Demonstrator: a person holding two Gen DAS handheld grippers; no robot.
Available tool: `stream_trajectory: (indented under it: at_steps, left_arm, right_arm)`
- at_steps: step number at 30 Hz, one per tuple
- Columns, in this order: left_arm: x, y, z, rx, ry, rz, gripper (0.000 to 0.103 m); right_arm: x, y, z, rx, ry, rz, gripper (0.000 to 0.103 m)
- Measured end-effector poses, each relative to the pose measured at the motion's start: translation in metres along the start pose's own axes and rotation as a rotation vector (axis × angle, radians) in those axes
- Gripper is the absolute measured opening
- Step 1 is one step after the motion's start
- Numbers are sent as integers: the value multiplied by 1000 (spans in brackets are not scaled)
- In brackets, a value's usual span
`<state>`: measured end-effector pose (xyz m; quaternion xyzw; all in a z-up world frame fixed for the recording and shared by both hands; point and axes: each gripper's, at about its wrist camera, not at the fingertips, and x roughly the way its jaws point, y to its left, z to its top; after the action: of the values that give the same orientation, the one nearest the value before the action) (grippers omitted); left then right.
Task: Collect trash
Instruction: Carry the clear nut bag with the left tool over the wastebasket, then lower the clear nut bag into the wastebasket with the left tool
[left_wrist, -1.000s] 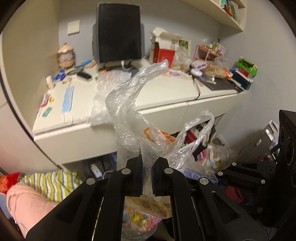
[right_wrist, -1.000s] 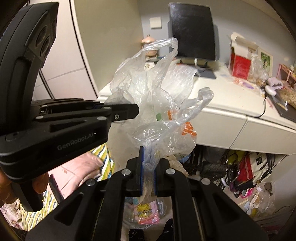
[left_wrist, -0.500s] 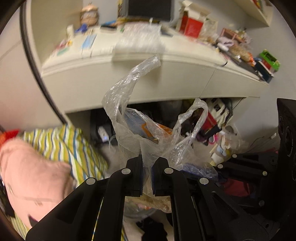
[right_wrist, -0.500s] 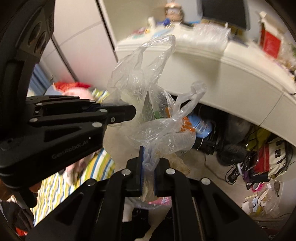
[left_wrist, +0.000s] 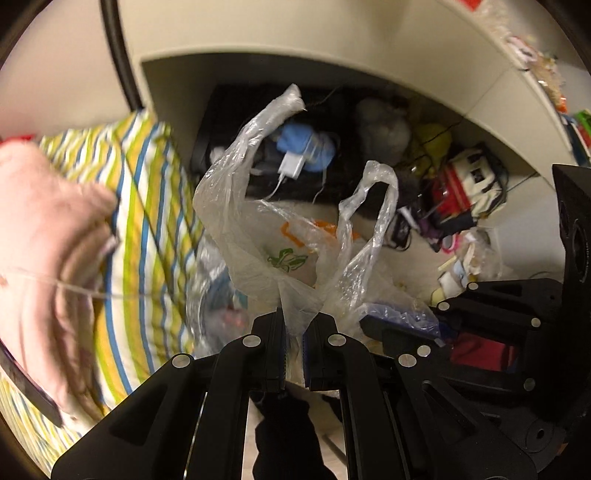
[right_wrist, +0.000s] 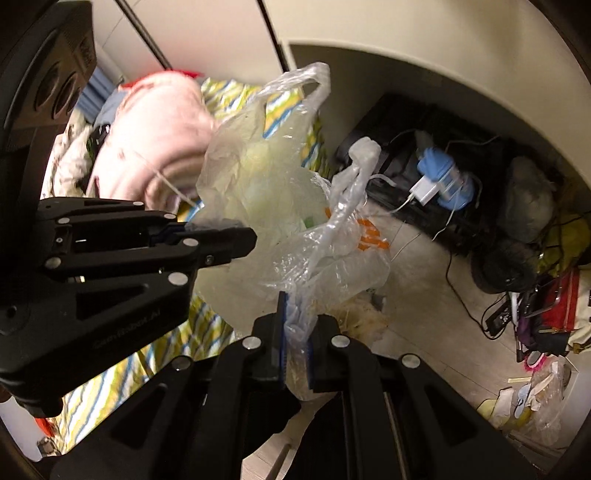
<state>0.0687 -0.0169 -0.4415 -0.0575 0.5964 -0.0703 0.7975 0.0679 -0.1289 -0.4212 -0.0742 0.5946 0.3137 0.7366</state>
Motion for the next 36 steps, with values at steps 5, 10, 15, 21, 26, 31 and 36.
stream_trajectory:
  at_steps: [5, 10, 15, 21, 26, 31, 36]
  left_arm:
    - [48, 22, -22, -47, 64, 27, 5]
    - [92, 38, -37, -85, 115, 44, 5]
    - [137, 51, -42, -107, 155, 51, 5]
    - [191, 56, -50, -87, 220, 59, 5]
    - [225, 62, -58, -100, 262, 60, 5]
    - [255, 70, -63, -115, 299, 60, 5]
    - [277, 82, -65, -133, 327, 55, 5]
  right_arm:
    - [44, -3, -8, -8, 54, 14, 10]
    - [91, -5, -13, -25, 102, 15, 10]
    - [131, -12, -20, -32, 147, 12, 10]
    - [179, -26, -26, -23, 199, 10, 10]
    - [210, -34, -30, -20, 235, 8, 10]
    - [234, -41, -32, -35, 259, 17, 10]
    - [254, -45, -31, -67, 280, 25, 10]
